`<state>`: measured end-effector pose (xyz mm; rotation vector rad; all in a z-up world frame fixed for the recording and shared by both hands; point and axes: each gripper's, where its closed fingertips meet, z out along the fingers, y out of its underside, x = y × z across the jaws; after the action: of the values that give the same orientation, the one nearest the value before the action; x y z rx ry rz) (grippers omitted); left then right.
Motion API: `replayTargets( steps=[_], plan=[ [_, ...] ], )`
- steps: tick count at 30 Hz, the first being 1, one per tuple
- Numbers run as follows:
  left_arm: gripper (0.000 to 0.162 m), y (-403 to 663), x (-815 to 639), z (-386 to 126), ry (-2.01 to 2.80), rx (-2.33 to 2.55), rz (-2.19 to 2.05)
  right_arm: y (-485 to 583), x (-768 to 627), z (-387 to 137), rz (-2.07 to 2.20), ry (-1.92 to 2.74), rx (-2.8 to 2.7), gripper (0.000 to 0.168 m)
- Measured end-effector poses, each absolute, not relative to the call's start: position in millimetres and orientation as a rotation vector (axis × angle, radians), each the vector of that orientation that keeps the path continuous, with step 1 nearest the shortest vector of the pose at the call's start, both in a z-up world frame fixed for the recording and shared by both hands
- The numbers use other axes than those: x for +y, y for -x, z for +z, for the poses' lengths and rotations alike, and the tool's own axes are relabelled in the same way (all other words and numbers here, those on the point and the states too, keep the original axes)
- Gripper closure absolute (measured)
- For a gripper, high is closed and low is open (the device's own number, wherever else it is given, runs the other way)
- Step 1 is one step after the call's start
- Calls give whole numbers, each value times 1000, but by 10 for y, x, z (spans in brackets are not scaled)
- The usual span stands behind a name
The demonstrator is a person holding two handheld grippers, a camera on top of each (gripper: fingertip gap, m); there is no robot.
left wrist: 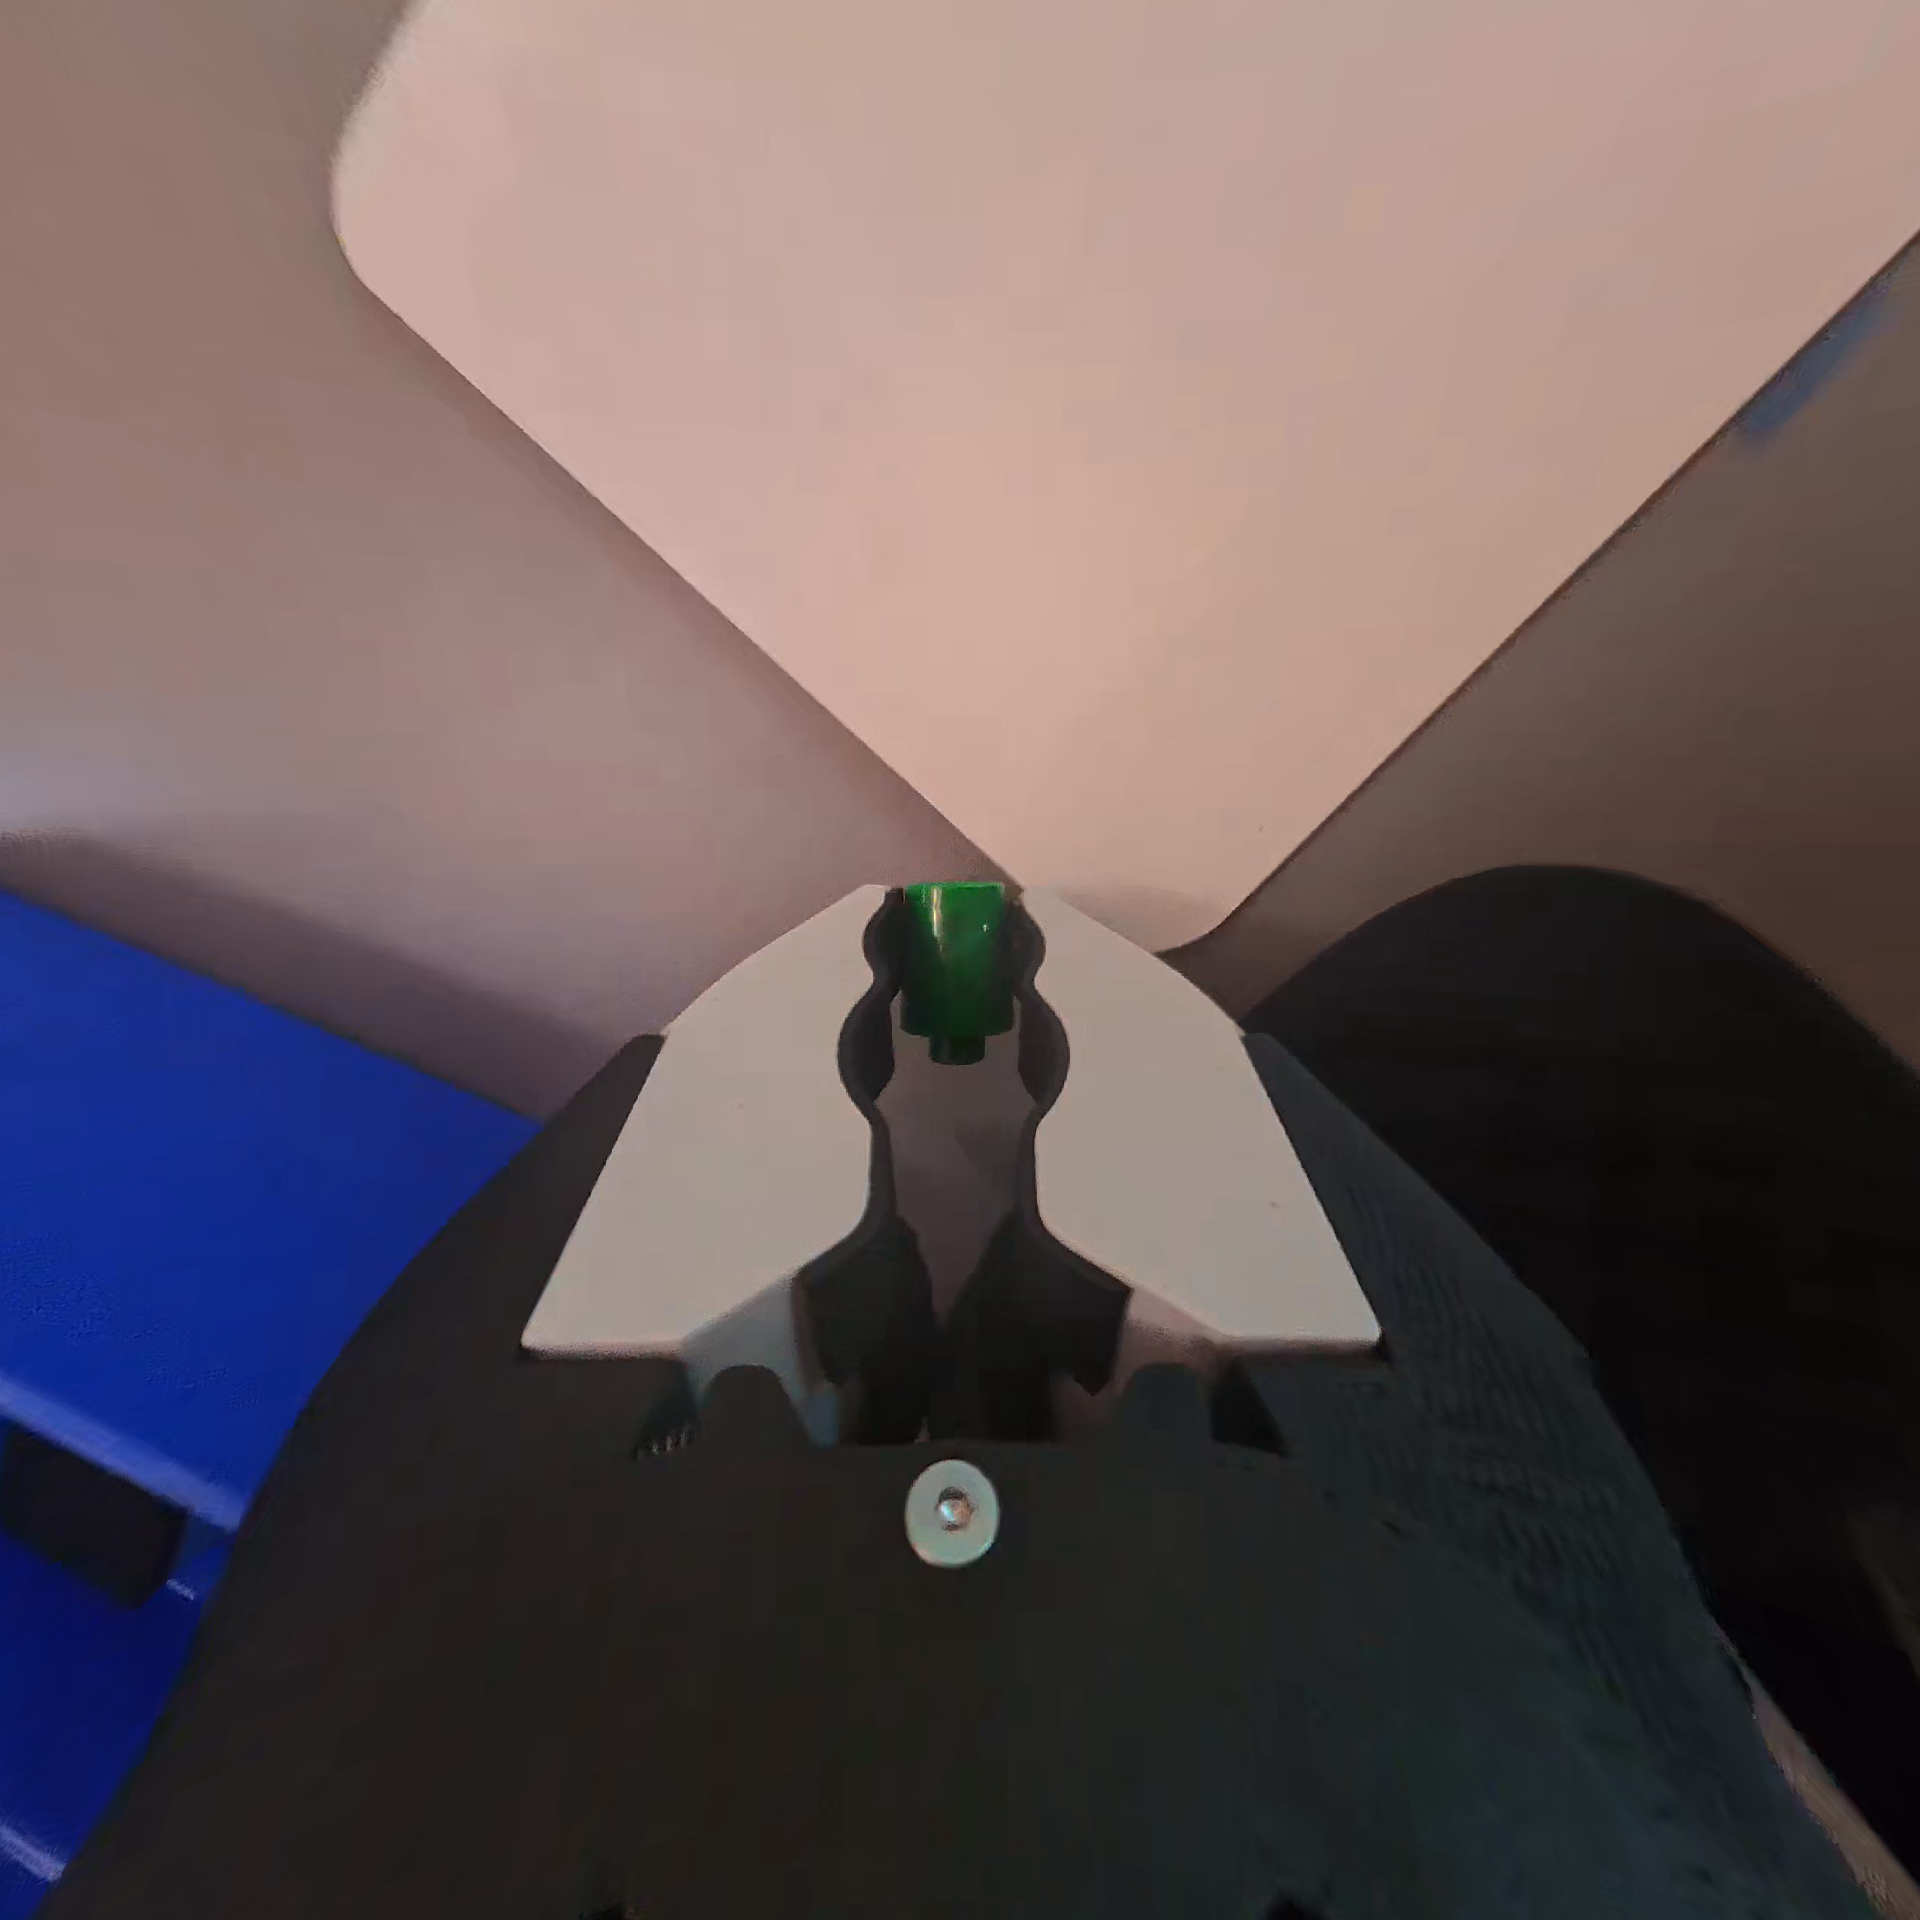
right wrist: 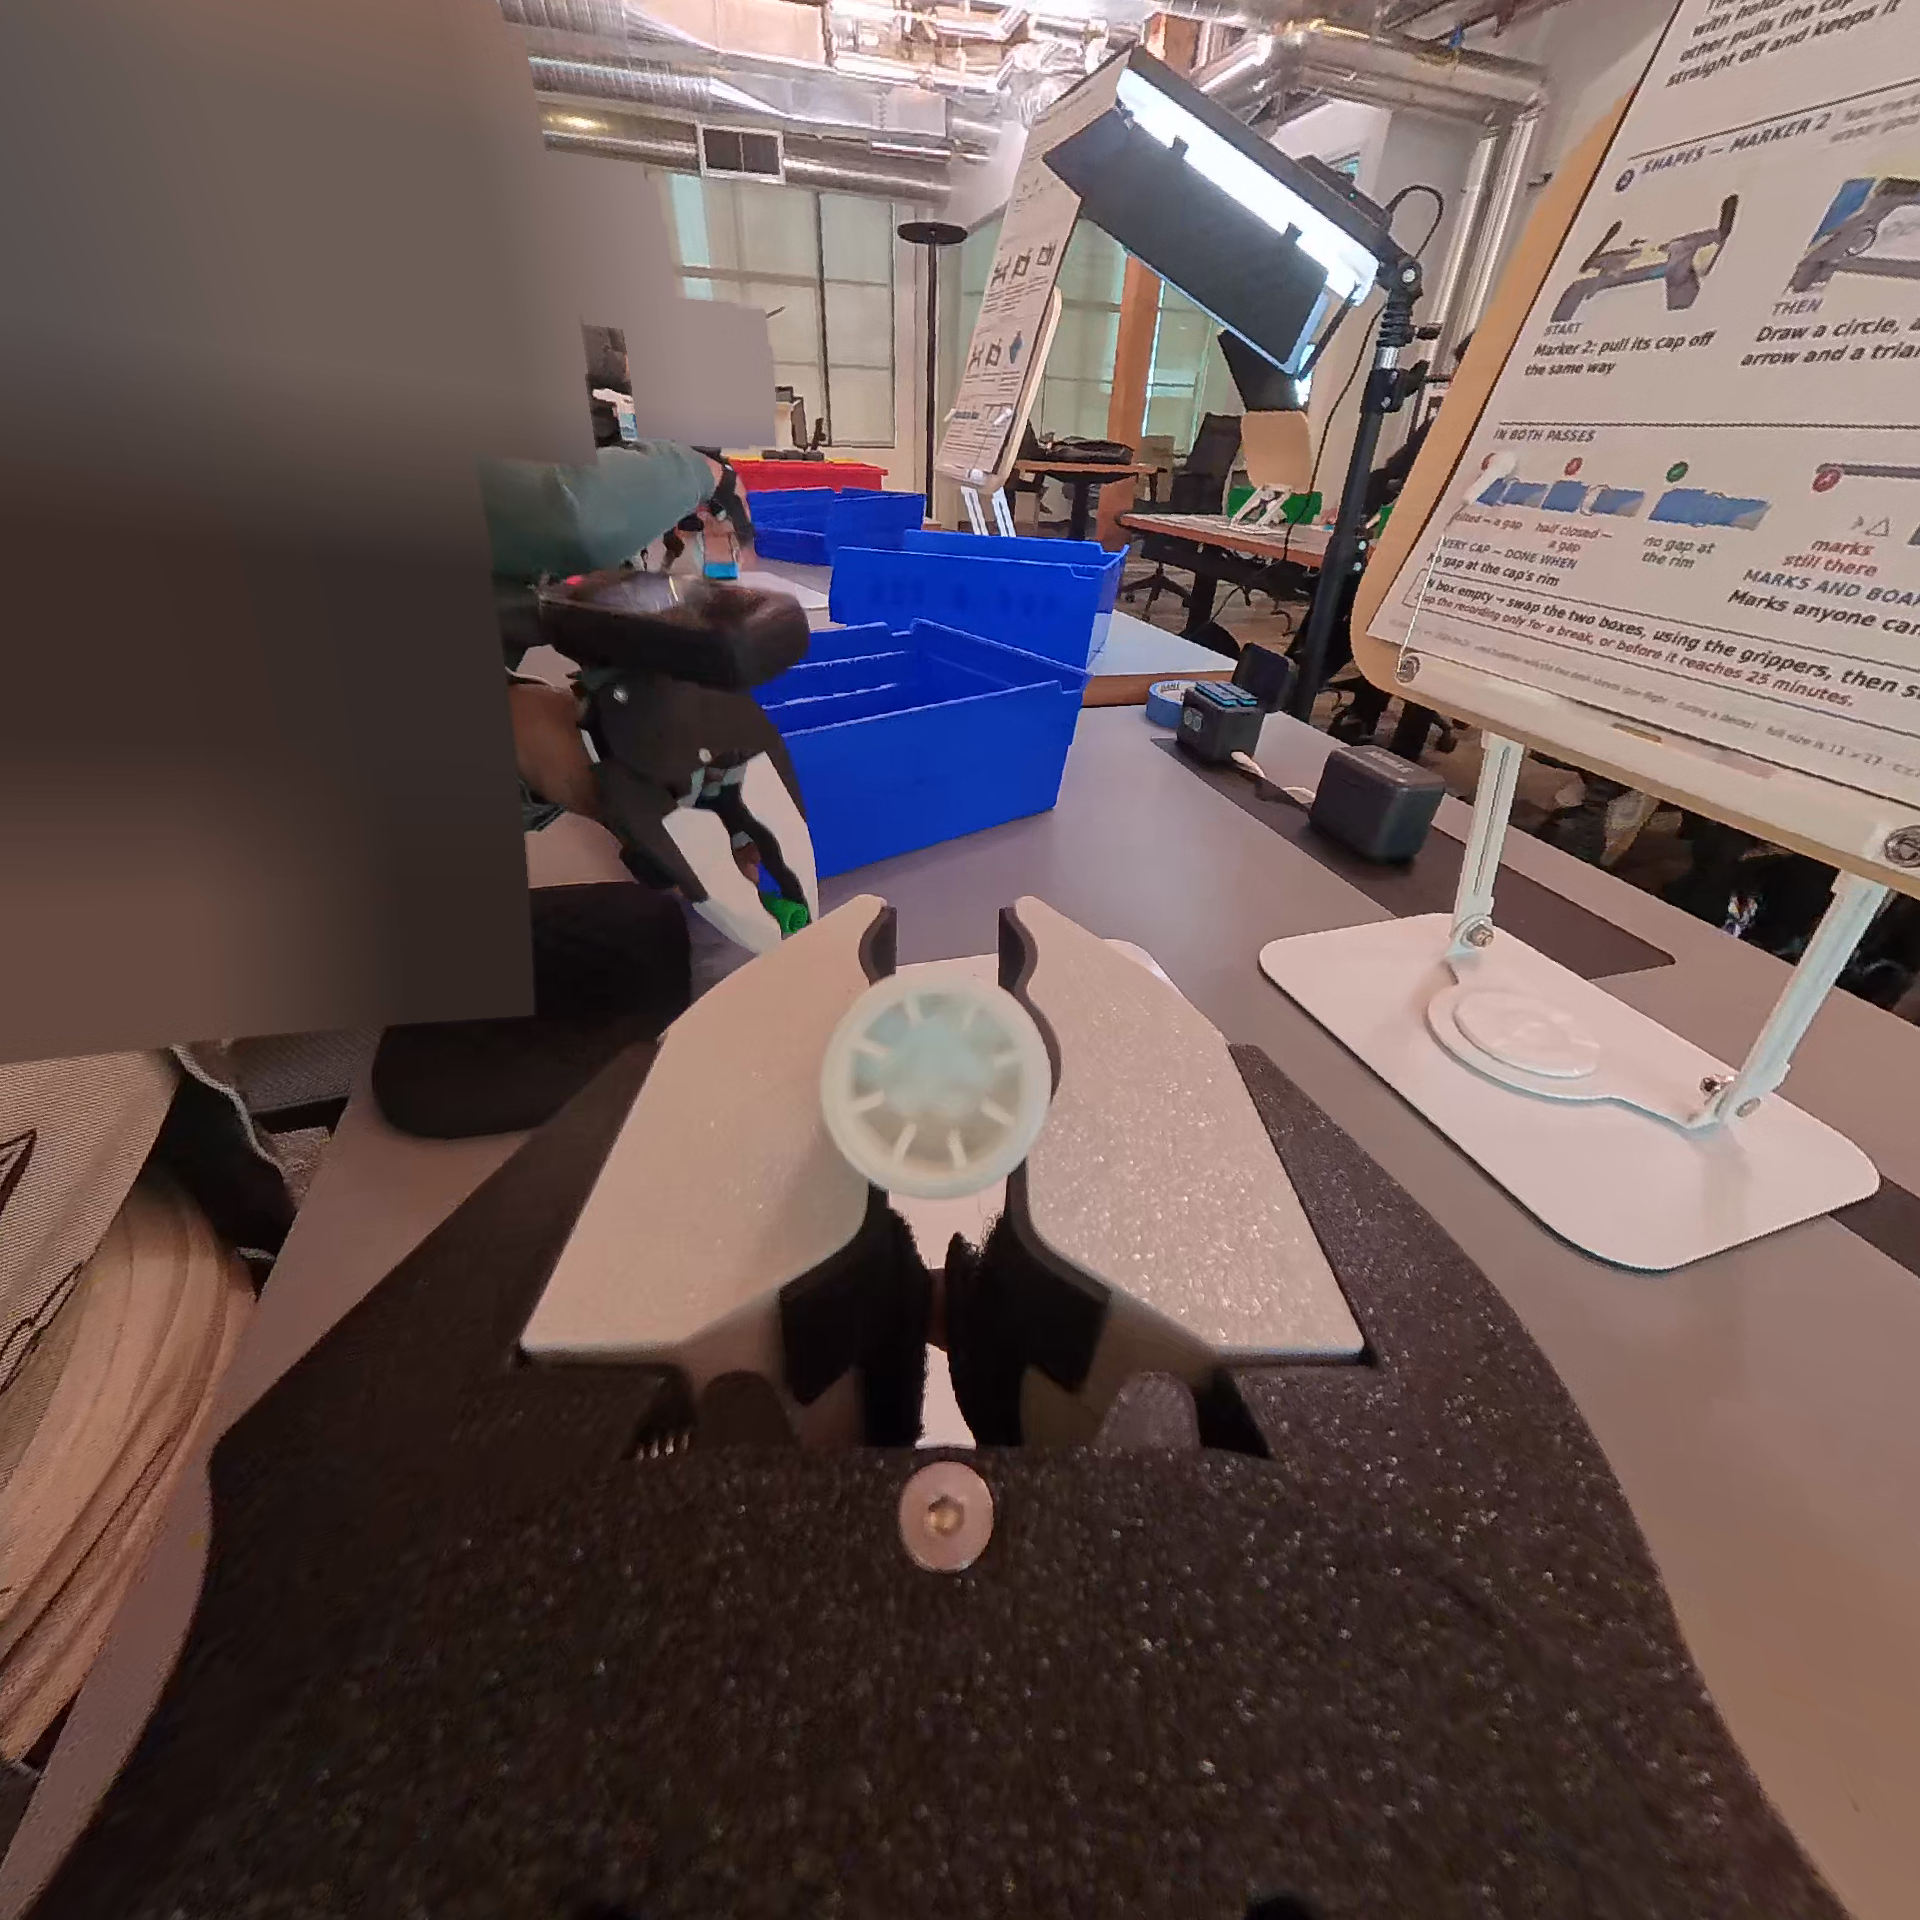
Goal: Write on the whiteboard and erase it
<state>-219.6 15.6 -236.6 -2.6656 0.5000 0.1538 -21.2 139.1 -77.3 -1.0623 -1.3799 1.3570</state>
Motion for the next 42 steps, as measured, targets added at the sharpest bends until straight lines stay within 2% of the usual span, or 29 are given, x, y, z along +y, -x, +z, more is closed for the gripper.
replayTargets(
  steps=[6, 9, 18, 21, 25, 32, 38, 42],
  plan=[
    [142, 2128, 104, -2510, 2726, 560, 68, 236, 1387, -773, 1363, 1057, -1387, 149],
    [142, 1815, 150, -2531, 2669, 544, -157, 253, 1422, -805, 1349, 1085, -1391, 149],
    [142, 1018, 397, -2522, 2515, 777, -354, 306, 1498, -848, 1363, 1190, -1334, 149],
    [142, 992, 474, -2385, 2459, 845, -373, 320, 1545, -751, 1500, 1237, -1222, 149],
    [142, 1455, 821, -2071, 2357, 740, -163, 380, 1609, -783, 1496, 1293, -1169, 149],
    [141, 1617, 716, -2530, 2551, 904, -188, 530, 1646, -821, 1513, 1322, -1098, 149],
    [142, 1146, 807, -2530, 2431, 1044, -259, 602, 1669, -827, 1492, 1324, -1089, 149],
    [142, 584, 743, -2527, 2296, 1156, -469, 584, 1712, -857, 1464, 1346, -1074, 149]
  ],
)
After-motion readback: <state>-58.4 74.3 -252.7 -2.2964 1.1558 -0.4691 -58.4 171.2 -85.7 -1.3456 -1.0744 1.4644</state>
